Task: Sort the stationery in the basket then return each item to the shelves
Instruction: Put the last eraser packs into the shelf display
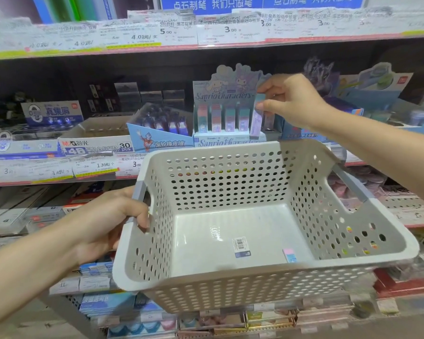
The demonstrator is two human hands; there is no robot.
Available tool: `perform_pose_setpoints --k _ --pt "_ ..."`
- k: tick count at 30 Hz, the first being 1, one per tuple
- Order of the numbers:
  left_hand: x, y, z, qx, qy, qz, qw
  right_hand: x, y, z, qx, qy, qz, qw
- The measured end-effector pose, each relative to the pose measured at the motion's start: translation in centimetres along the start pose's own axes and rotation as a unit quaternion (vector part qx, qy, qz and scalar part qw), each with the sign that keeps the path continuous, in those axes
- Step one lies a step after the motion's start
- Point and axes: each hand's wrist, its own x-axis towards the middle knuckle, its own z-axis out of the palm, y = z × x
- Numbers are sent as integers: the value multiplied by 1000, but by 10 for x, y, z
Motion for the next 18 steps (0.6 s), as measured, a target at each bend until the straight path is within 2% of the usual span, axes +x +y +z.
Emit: perform_pose_setpoints --k 4,9,18 --pt "-1 0 -1 2 5 -5 1000 6 2 -1 18 15 8 1000" --pt "1 -1 -2 -1 6 -6 1000 5 5 0 -28 8 -17 999" --pt "3 -2 0 4 21 29 999 -2 16 -5 -43 16 -13 999"
